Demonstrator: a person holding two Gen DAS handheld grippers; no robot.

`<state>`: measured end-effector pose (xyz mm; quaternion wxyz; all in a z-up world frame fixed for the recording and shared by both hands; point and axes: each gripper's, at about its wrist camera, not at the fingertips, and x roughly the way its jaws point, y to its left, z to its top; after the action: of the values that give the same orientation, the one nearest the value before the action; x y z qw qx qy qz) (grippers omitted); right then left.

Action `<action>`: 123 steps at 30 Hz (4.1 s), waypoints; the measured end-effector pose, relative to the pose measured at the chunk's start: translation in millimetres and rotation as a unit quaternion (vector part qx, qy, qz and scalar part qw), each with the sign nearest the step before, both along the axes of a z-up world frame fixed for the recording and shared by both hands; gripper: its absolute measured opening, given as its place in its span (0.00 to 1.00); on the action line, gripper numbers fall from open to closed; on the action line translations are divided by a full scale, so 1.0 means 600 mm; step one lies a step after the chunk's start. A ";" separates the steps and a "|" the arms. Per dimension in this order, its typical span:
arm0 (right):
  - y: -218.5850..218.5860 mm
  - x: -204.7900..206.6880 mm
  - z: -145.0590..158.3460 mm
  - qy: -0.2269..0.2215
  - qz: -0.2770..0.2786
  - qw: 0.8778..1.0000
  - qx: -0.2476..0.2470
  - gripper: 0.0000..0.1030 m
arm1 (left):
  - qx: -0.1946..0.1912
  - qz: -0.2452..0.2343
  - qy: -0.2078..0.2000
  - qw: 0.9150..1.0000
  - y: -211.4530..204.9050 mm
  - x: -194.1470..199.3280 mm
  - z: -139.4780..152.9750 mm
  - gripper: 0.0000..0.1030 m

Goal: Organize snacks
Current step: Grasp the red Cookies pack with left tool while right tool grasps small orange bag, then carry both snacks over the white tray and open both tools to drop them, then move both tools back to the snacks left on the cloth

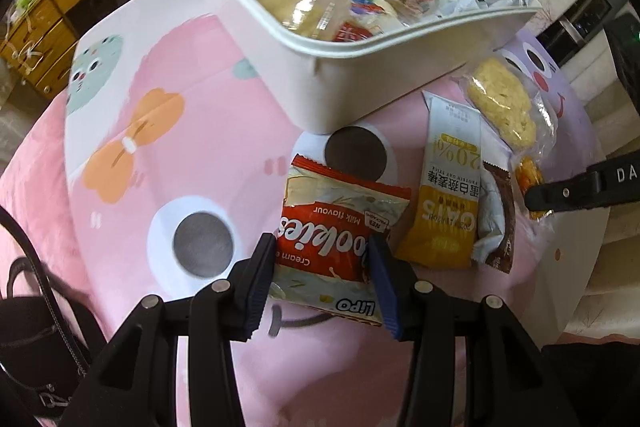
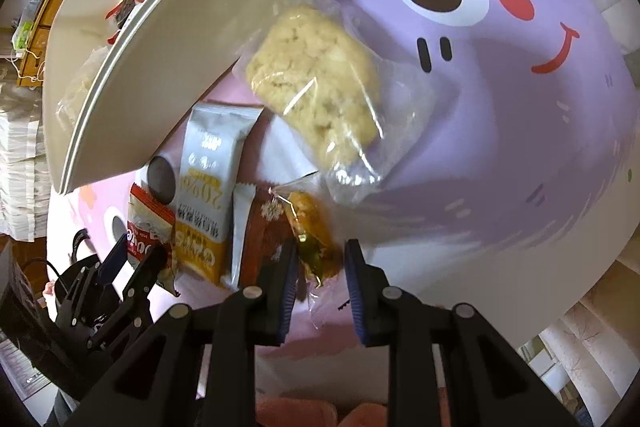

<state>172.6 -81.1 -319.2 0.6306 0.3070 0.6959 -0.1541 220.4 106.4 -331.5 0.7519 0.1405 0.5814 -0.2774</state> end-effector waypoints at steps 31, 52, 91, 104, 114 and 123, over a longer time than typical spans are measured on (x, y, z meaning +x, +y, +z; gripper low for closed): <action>-0.059 0.057 0.211 -0.203 0.164 0.962 0.084 0.23 | -0.109 0.147 -0.081 0.980 -0.027 0.042 0.275 0.44; -0.108 0.127 0.271 -0.330 0.179 0.927 -0.011 0.52 | -0.119 0.186 -0.066 0.973 -0.084 0.125 0.279 0.69; -0.076 -0.036 0.216 -0.317 0.387 0.860 -0.096 0.72 | -0.090 0.308 0.034 0.946 -0.070 -0.104 0.128 0.78; -0.078 -0.042 0.107 -0.322 0.453 0.825 -0.105 0.72 | -0.058 0.447 0.102 0.887 -0.077 -0.101 0.028 0.78; -0.086 -0.012 0.049 -0.360 0.468 0.801 -0.104 0.72 | -0.052 0.484 0.124 0.865 -0.099 -0.092 -0.027 0.78; -0.078 0.004 0.015 -0.364 0.485 0.790 -0.084 0.72 | -0.046 0.491 0.119 0.862 -0.120 -0.096 -0.032 0.72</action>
<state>175.1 -127.9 -310.1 0.8525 -0.0921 0.4565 0.2372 163.1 34.2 -350.9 0.7216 -0.2317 0.6466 0.0867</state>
